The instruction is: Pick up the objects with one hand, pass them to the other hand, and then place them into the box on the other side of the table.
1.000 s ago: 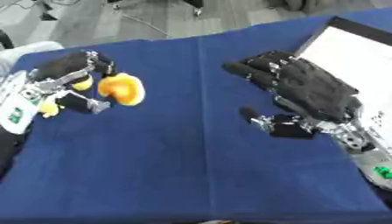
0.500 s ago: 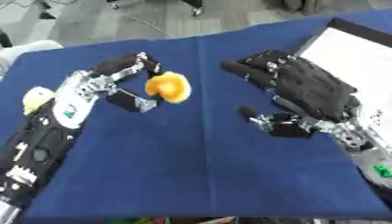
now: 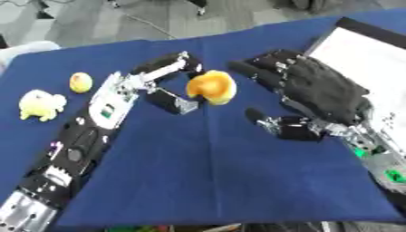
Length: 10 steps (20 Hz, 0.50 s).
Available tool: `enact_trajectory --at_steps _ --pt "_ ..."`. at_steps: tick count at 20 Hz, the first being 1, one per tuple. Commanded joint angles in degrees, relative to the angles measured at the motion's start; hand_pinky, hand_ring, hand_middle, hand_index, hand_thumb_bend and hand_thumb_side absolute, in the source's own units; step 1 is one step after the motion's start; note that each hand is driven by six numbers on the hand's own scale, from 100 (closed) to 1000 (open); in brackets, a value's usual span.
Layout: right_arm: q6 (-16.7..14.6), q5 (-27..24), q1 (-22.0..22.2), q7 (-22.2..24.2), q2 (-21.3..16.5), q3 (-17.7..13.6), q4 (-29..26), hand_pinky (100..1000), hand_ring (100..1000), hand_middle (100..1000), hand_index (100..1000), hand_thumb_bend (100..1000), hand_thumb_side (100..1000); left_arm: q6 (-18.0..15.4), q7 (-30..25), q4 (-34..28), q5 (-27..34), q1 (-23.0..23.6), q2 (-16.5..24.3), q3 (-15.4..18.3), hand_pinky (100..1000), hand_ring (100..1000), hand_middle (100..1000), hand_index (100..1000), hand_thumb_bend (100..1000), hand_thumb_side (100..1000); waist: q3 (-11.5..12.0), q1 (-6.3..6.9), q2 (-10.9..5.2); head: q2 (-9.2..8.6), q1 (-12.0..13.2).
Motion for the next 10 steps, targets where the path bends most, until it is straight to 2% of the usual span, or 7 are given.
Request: enact_trajectory --at_steps 1,10 --pt "0.1 -0.2 -0.9 -0.3 -0.3 -0.2 -0.6 782 786 777 1000 197 100 -3.5 -7.5 -1.8 2.5 -1.3 -0.3 -0.2 542 398 393 513 100 247 0.0 -0.65 -0.64 -0.15 -0.1" --pt "0.4 -0.5 -0.8 -0.2 0.0 -0.1 -0.6 779 789 775 1000 165 100 -0.7 -12.7 -3.5 6.2 -1.8 -2.0 -0.2 541 397 393 512 100 249 0.0 -0.83 -0.54 -0.15 0.2"
